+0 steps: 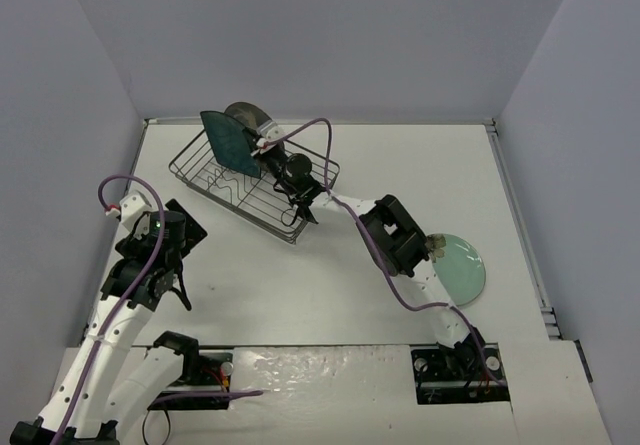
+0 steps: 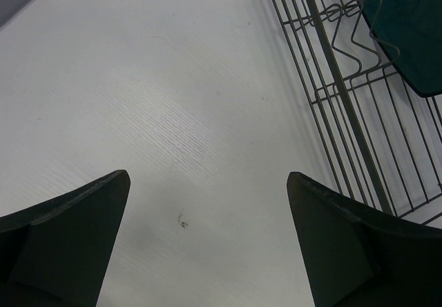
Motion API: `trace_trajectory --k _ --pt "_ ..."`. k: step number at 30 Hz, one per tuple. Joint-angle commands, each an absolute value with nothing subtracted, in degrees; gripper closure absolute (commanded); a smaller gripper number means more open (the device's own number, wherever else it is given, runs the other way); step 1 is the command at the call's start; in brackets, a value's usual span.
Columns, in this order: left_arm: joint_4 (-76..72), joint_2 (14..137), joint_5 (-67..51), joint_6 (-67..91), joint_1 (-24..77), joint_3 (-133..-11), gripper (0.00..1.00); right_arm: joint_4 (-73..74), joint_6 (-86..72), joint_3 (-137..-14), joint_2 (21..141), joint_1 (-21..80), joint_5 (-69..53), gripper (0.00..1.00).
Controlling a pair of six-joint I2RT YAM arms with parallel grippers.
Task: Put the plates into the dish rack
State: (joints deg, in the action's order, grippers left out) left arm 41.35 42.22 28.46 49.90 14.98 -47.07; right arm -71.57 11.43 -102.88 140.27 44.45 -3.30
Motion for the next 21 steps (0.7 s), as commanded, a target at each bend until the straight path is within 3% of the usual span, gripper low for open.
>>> trace_trajectory --k 1,7,10,12,21 --pt "38.85 42.52 28.58 48.87 14.68 -47.55 0.03 -89.11 11.62 -99.91 135.0 44.54 -0.26 1.0" --pt "38.67 42.36 28.39 48.78 14.68 -47.37 0.03 -90.79 11.78 -97.02 135.17 44.74 -0.26 0.97" --pt "38.3 42.53 28.2 48.52 14.69 -47.37 0.03 -92.19 11.98 -94.92 134.86 44.74 -0.26 0.85" --pt "38.14 42.47 28.12 48.51 14.76 -47.37 0.03 -92.71 12.14 -93.82 134.55 44.73 -0.26 0.82" --pt "38.07 42.89 27.41 48.34 14.68 -47.37 0.03 -91.3 12.23 -90.83 133.11 44.74 -0.33 0.79"
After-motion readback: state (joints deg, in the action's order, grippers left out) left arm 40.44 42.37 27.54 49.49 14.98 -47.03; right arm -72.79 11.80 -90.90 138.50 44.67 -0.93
